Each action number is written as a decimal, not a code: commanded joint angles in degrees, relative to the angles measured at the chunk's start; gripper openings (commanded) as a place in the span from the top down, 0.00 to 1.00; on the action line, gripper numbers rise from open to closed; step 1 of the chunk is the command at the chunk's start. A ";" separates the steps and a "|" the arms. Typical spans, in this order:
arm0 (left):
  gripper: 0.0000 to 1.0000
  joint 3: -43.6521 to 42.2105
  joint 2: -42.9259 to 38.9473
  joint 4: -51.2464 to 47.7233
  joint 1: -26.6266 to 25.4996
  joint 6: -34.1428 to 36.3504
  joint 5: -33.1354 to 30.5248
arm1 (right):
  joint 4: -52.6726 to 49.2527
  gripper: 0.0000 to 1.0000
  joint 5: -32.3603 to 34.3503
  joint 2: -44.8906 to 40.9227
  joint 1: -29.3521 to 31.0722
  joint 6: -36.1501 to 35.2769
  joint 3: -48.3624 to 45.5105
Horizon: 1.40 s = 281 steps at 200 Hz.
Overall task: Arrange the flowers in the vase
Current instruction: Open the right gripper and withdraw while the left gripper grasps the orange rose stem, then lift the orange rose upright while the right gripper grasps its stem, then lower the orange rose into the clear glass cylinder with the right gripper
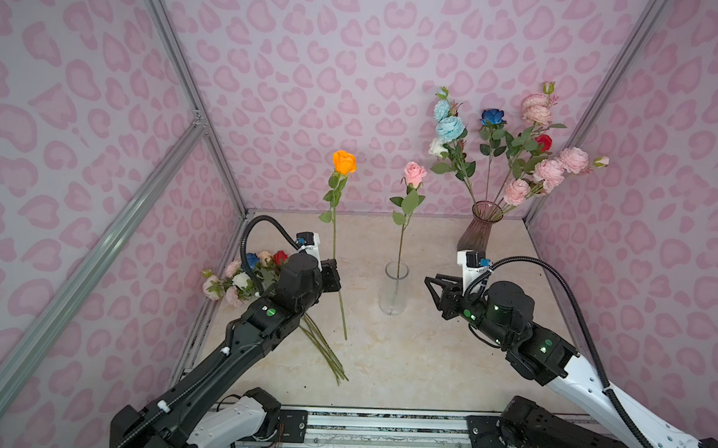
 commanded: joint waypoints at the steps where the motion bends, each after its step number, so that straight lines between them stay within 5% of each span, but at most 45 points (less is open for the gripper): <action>1: 0.97 -3.56 -6.19 13.64 -2.06 5.91 5.26 | 2.19 0.59 -2.85 2.08 1.66 -1.58 4.02; 47: 0.97 -4.16 -10.75 15.64 -6.17 5.93 13.18 | 9.50 0.44 -6.77 8.52 6.83 -0.67 11.90; 103: 0.97 -4.05 -9.70 16.48 -10.24 6.36 15.72 | 12.49 0.43 -8.78 20.23 10.70 -1.60 21.14; 151: 0.97 -3.75 -9.92 15.08 -10.52 7.29 14.83 | 14.49 0.57 -8.24 26.16 10.59 -1.37 24.22; 178: 0.97 -3.45 -9.61 14.58 -10.51 7.12 14.16 | 15.24 0.82 -7.99 27.10 10.62 -1.32 24.71; 192: 0.85 -3.32 -9.78 13.62 -10.52 6.57 13.22 | 15.69 0.88 -8.18 27.15 10.62 -1.39 25.01; 208: 0.59 -3.17 -10.39 12.50 -10.57 6.03 13.54 | 16.24 0.91 -7.37 26.85 10.62 -2.33 24.92; 239: 0.52 -3.49 -12.84 9.55 -10.57 5.35 9.35 | 15.83 0.93 -2.41 25.02 10.63 -5.37 24.73; 281: 0.47 -7.50 -18.93 3.47 -10.52 0.81 -6.91 | 16.63 0.93 10.42 21.84 10.45 -16.85 25.55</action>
